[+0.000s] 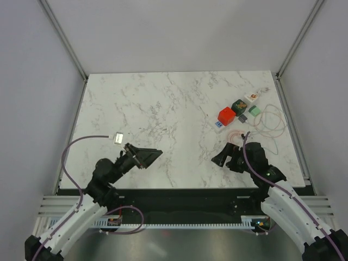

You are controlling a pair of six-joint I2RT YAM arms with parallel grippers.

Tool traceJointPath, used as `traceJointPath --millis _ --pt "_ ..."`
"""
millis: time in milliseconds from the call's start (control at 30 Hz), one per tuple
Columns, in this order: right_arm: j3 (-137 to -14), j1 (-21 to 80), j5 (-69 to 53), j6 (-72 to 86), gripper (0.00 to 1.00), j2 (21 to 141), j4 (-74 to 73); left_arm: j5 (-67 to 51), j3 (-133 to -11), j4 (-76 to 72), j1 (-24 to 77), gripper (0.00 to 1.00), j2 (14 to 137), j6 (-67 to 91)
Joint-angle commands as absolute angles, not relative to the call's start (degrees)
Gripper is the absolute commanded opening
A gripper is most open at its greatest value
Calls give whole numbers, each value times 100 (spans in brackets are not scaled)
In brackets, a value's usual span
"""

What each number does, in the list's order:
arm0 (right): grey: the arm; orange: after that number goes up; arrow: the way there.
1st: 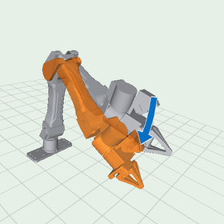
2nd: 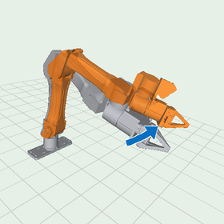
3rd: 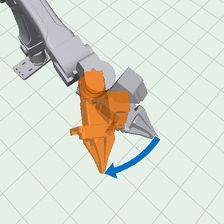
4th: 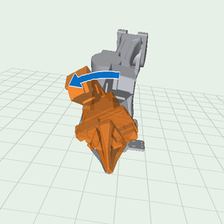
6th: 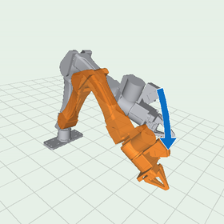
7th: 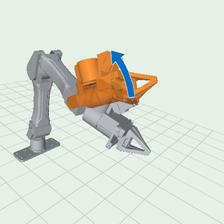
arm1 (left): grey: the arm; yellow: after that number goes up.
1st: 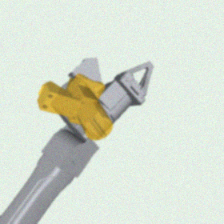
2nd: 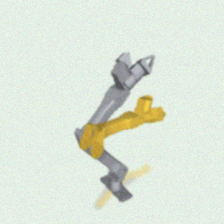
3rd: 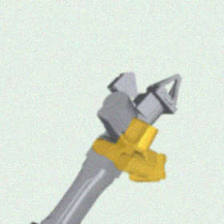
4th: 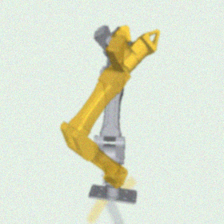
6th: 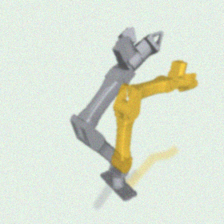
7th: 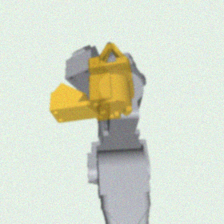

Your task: Pull the plug off the socket

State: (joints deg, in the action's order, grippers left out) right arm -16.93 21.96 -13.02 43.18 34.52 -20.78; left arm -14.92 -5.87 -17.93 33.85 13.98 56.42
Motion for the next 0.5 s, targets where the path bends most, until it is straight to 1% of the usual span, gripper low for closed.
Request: traceJointPath --millis 0,33,67,133,167,200,267,300,367,400,467 --pt "-2171 2180 -677 3832 98 3463 -2566 -528 -1343 -1037 3401 100 2659 5731" --pt "-2241 2188 -642 3884 98 3463 -2619 -440 -1519 -872 3401 100 3002 5713" --pt "-2320 2180 -581 4024 98 3472 -2706 -152 -1938 -705 3410 100 3745 5817" --pt "-2627 2180 -352 4148 98 3550 -3031 191 -2423 -284 3401 100 4435 6089" --pt "-2741 2188 -247 4279 98 3594 -3171 376 -2948 -38 3410 100 4847 6195" --pt "-2873 2180 -124 4332 98 3708 -3312 430 -3214 130 3401 100 5530 6066" --pt "-3303 2180 297 4324 98 3858 -3857 422 -3968 298 3393 100 6281 5445" --pt "-3461 2180 447 4211 98 4041 -4041 387 -4199 290 3393 100 6972 5223" --pt "-3910 2180 894 4192 98 4244 -4525 361 -4847 281 3393 100 7556 4827" --pt "-3989 2180 870 4192 98 4428 -4596 343 -4999 90 3401 100 7837 4738" --pt "-4192 2180 800 4114 98 4622 -4746 107 -5063 -760 3401 100 8383 4362"
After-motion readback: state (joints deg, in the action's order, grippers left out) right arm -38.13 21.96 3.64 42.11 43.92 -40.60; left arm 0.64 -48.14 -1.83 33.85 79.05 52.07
